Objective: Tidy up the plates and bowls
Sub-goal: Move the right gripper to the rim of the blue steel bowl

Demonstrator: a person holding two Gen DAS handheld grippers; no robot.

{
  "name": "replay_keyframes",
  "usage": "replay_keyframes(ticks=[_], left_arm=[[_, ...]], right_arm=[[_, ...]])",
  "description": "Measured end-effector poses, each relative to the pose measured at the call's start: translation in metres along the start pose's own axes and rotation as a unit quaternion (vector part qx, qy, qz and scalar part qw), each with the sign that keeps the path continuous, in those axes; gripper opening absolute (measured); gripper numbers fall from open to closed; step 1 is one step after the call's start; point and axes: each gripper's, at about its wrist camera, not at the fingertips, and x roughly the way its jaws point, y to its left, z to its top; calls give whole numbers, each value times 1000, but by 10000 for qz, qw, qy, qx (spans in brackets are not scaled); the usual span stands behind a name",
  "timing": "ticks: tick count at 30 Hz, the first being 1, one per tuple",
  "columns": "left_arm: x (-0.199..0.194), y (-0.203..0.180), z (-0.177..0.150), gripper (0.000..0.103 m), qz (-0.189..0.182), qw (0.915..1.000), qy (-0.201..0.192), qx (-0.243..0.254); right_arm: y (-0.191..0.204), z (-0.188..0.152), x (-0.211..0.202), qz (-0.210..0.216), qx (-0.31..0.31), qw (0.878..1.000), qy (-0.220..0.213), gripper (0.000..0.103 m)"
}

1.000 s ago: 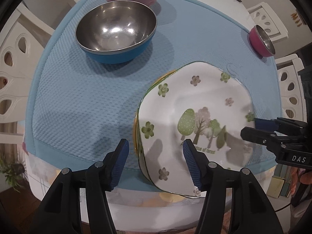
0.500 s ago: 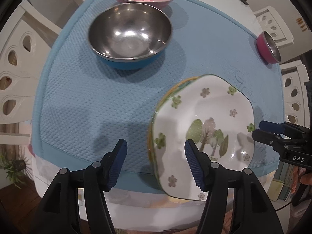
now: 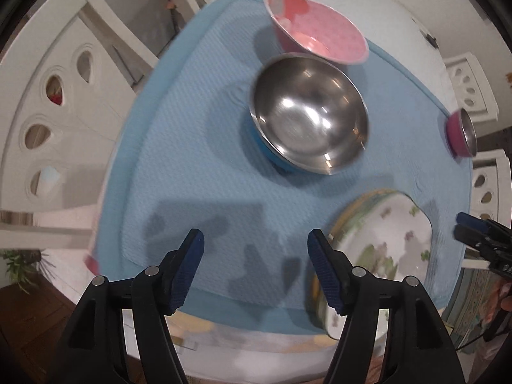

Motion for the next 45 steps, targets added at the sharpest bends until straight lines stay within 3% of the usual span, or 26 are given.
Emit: replay_keyframes(ticks=[9,16,26,45], left_arm=[[-5,28,35,66,-9,9998,-112,152],[-2,28,56,66,-95,9994,-110,317],[12,32,69,66,-249,9990,-16,378],[55,18,94,66,-420,9978,258,454]], right_arm=[[29,39,-24,533,333,9967,-519,55],[57,65,-13,677,359,9952,-615,55],[79,87,28,847,486,9946,-361,55],[70,114,109,766,714,9941,290,55]])
